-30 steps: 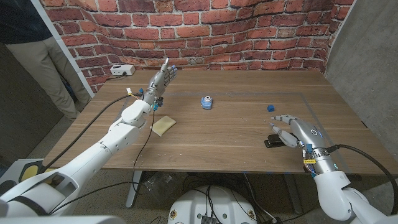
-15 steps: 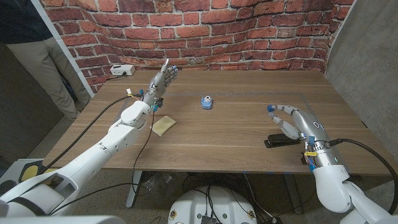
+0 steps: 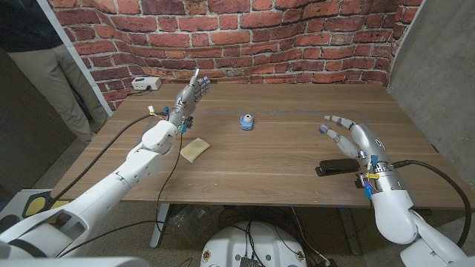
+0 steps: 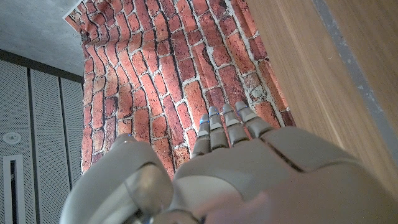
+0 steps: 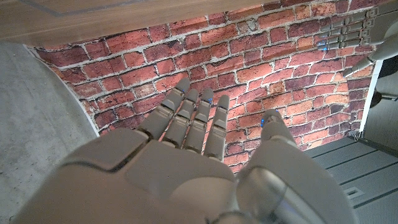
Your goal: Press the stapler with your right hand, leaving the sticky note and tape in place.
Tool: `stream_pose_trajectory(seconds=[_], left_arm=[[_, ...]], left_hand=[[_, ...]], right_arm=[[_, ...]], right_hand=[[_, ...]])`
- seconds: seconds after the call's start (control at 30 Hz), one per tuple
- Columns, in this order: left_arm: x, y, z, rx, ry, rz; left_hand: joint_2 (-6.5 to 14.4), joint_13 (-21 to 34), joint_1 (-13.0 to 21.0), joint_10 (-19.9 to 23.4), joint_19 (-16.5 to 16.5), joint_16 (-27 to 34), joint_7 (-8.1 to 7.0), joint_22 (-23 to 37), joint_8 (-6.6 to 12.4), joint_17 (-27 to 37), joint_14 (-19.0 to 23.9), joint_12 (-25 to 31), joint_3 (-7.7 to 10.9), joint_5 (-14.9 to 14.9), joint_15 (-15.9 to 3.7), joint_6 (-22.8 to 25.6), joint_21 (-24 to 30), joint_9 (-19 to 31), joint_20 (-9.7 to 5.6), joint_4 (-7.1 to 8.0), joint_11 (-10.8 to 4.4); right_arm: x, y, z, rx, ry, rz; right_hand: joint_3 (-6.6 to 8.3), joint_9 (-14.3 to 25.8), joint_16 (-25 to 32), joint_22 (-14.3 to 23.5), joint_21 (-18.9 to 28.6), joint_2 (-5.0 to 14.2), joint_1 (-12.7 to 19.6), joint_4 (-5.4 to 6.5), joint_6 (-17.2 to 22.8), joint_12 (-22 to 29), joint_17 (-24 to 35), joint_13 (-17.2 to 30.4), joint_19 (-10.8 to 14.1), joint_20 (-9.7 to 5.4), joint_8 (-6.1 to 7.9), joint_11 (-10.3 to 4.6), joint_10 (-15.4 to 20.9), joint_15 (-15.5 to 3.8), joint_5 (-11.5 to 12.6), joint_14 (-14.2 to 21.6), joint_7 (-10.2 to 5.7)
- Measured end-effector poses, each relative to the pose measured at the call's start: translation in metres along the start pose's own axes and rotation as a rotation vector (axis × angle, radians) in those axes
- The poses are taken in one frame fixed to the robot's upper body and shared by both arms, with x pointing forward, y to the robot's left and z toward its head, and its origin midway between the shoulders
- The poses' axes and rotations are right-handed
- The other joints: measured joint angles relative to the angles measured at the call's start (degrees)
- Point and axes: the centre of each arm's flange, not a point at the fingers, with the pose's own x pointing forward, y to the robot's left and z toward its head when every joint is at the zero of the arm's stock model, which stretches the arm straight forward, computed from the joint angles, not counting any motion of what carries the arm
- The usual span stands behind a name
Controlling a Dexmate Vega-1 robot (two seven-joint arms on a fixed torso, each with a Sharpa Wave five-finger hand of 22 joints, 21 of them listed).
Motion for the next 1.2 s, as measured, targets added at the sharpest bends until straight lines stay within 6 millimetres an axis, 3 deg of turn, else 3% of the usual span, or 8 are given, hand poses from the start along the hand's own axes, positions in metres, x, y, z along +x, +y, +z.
stream_pose_trajectory(seconds=[0.27,0.6,0.9,1.03,1.2], left_arm=[[-0.002,0.000,0.004,0.003,-0.011,-0.009],[-0.003,0.000,0.005,0.002,-0.017,-0.012],[-0.005,0.001,0.005,0.009,-0.018,-0.012],[-0.005,0.001,0.005,0.014,-0.018,-0.015],[-0.005,0.001,0.006,0.017,-0.019,-0.019]], left_hand=[[0.0,0.0,0.0,-0.3,-0.5,0.0,0.35,-0.1,0.00,0.2,-0.5,-0.5,0.00,0.0,0.10,-0.4,-0.2,0.0,-0.54,0.00,0.31],[0.0,0.0,0.0,-0.3,-0.5,0.0,0.54,-0.2,0.00,0.1,-0.7,-0.5,0.01,0.0,0.30,-0.5,-0.2,0.0,-0.54,0.00,0.30],[0.0,0.0,0.0,-0.3,-0.5,0.0,0.31,-0.2,0.00,0.1,-0.7,-0.5,-0.23,0.0,0.30,-0.3,-0.2,0.0,-0.53,0.25,0.30],[0.0,0.0,0.0,-0.3,-0.5,0.0,0.31,-0.2,0.00,0.1,-0.7,-0.5,-0.23,0.0,0.30,-0.3,-0.2,0.0,-0.53,0.25,0.30],[0.0,0.0,0.0,-0.3,-0.5,0.0,0.31,-0.2,0.00,0.1,-0.7,-0.5,-0.23,0.0,0.30,-0.3,-0.2,0.0,-0.53,0.25,0.30]], right_arm=[[0.015,-0.005,-0.005,0.135,0.015,0.021],[0.034,-0.010,-0.014,0.321,0.024,0.042],[0.056,-0.012,-0.022,0.474,0.031,0.057],[0.065,-0.011,-0.026,0.522,0.040,0.065],[0.075,-0.010,-0.031,0.570,0.047,0.075]], right_hand=[[-0.55,0.0,0.0,0.0,-0.3,-0.06,-0.8,0.55,-1.5,-0.5,0.1,0.1,-0.4,0.35,-0.27,1.46,-1.0,1.03,0.0,-1.0,0.91],[-0.79,0.0,0.0,0.0,-0.6,-0.18,-1.6,0.79,-2.1,-0.5,0.3,0.1,-1.1,1.05,-0.27,1.93,-1.5,1.63,0.0,-1.6,1.52],[-1.21,0.0,-0.4,0.0,-1.7,-0.44,-2.6,0.84,-5.1,-1.2,0.2,0.1,-3.6,1.95,-0.27,4.70,-3.9,3.79,0.0,-4.2,2.86],[-1.58,0.0,-0.4,0.0,-1.8,-0.32,-2.8,0.94,-5.2,-1.4,0.1,0.1,-4.0,1.97,-0.27,4.90,-4.1,3.90,0.0,-4.9,2.74],[-1.58,0.0,-0.4,0.0,-1.8,-0.63,-3.1,0.94,-7.0,-1.4,0.1,0.1,-4.3,2.27,-0.26,5.01,-4.8,4.21,0.0,-5.2,3.86]])
